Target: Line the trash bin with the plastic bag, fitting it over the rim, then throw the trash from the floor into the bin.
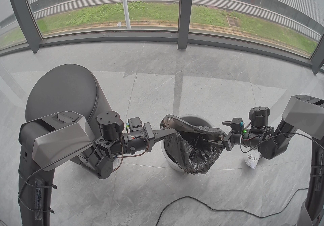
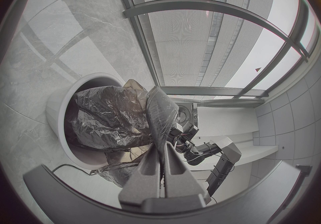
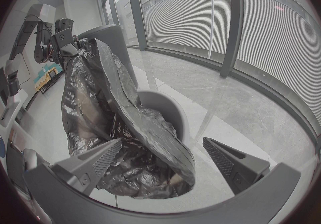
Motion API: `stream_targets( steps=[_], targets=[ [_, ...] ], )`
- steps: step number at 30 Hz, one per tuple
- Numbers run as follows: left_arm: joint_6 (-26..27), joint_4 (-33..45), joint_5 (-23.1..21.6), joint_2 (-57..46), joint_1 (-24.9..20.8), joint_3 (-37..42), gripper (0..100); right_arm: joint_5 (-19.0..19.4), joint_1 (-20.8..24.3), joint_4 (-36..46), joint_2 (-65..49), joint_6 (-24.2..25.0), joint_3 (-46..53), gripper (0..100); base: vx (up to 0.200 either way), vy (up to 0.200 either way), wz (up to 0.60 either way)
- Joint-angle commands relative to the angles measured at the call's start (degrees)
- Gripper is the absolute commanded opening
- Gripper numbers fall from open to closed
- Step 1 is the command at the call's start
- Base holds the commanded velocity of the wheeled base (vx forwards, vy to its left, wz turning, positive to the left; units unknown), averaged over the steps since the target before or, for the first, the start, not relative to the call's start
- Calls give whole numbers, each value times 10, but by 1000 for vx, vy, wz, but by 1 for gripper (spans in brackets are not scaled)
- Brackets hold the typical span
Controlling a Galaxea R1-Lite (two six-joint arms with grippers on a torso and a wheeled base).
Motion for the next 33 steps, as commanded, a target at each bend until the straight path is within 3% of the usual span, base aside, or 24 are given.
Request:
stream_targets(
  steps=[1,16,18,20,23,33],
  targets=[
    [0,-1,0,1,-1,2,0,-1,26,0,-1,-1,-14,100,0,0,0],
    [2,-1,0,0,1,21,0,-3,20,0,75,19,-202,100,0,0,0],
    [13,-1,1,3,5,21,0,-6,20,-1,90,35,-231,100,0,0,0],
    [74,3,2,17,12,17,0,-20,20,-1,106,48,-260,100,0,0,0],
    [118,0,2,26,22,22,0,-28,23,-2,116,63,-273,100,0,0,0],
    [126,7,4,30,36,17,0,-29,25,-13,124,67,-275,100,0,0,0]
  ],
)
